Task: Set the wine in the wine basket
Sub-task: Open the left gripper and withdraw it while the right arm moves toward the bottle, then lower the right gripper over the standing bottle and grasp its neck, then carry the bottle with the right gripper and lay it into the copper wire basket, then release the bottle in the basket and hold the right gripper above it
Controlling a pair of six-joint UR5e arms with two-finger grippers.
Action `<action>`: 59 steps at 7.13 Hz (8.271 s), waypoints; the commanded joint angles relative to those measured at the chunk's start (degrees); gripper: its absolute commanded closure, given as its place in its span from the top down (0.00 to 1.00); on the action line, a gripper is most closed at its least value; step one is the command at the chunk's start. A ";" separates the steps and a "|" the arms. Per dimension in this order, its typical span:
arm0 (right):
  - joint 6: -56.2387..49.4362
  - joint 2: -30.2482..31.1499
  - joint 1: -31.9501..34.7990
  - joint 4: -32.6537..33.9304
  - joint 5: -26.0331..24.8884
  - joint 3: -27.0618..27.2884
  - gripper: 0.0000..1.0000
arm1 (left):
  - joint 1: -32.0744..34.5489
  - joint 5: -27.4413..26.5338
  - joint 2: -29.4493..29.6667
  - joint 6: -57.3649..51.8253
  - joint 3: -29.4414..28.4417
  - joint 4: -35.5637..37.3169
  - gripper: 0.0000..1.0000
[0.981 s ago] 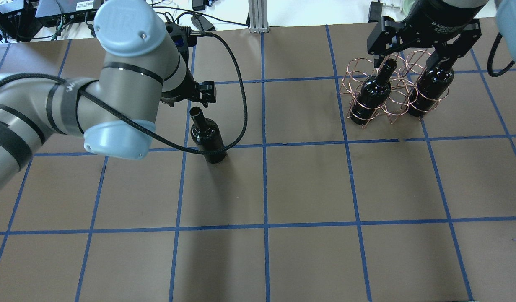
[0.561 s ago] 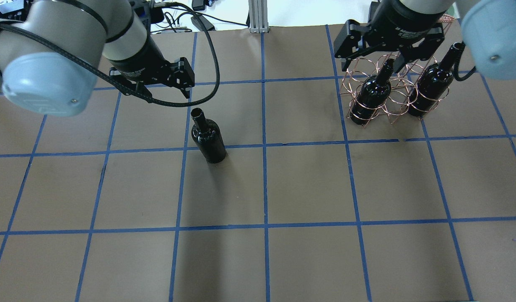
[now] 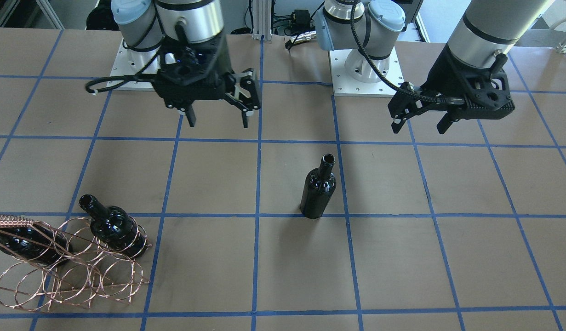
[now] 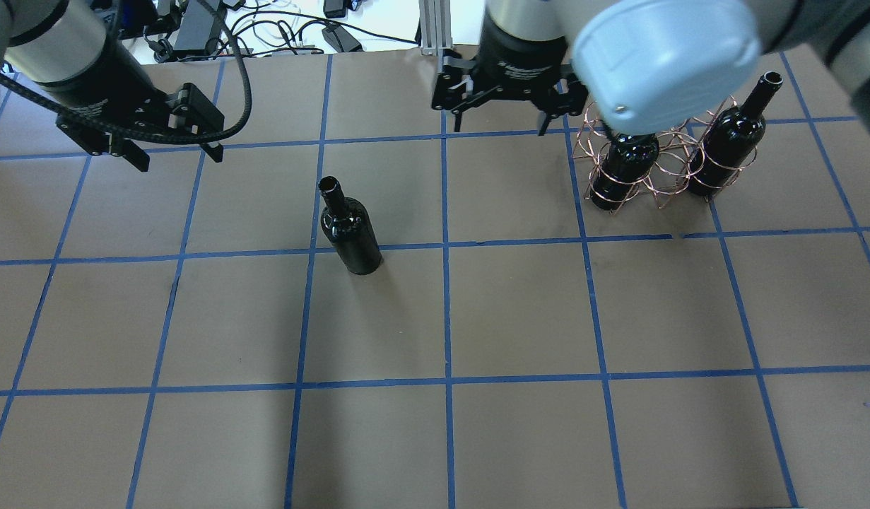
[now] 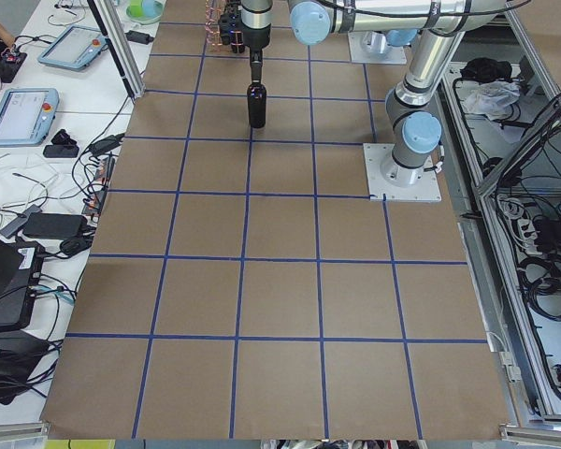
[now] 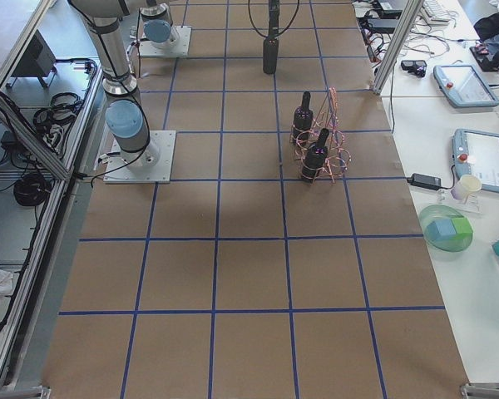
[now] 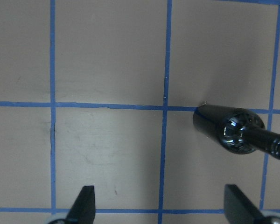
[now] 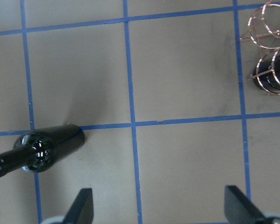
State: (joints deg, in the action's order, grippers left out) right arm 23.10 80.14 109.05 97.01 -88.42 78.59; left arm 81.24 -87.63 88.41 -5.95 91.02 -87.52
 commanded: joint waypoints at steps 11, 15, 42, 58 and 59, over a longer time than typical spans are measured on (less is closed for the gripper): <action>13.72 -17.03 15.40 9.77 -1.05 -6.07 0.96 | -1.96 -4.92 -1.31 -2.22 1.09 -0.46 1.00; 13.46 -18.18 15.14 10.66 -1.05 -6.17 0.78 | -1.87 -4.92 -1.31 -2.31 1.09 -0.37 1.00; -39.87 7.12 -21.58 -14.20 -3.78 -5.29 0.00 | -1.61 -5.45 -1.39 -1.78 1.62 -0.63 1.00; -58.79 -4.90 -33.11 -1.47 2.02 -3.71 0.00 | -1.61 -5.45 -1.39 -1.78 1.97 -0.63 1.00; -59.57 -5.78 -33.11 -0.43 2.02 -3.53 0.00 | -1.61 -5.45 -1.39 -1.69 2.06 -0.63 1.00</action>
State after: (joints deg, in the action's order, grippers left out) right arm -35.83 75.10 75.94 95.80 -86.38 74.86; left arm 79.63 -93.08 87.01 -7.71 93.02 -88.16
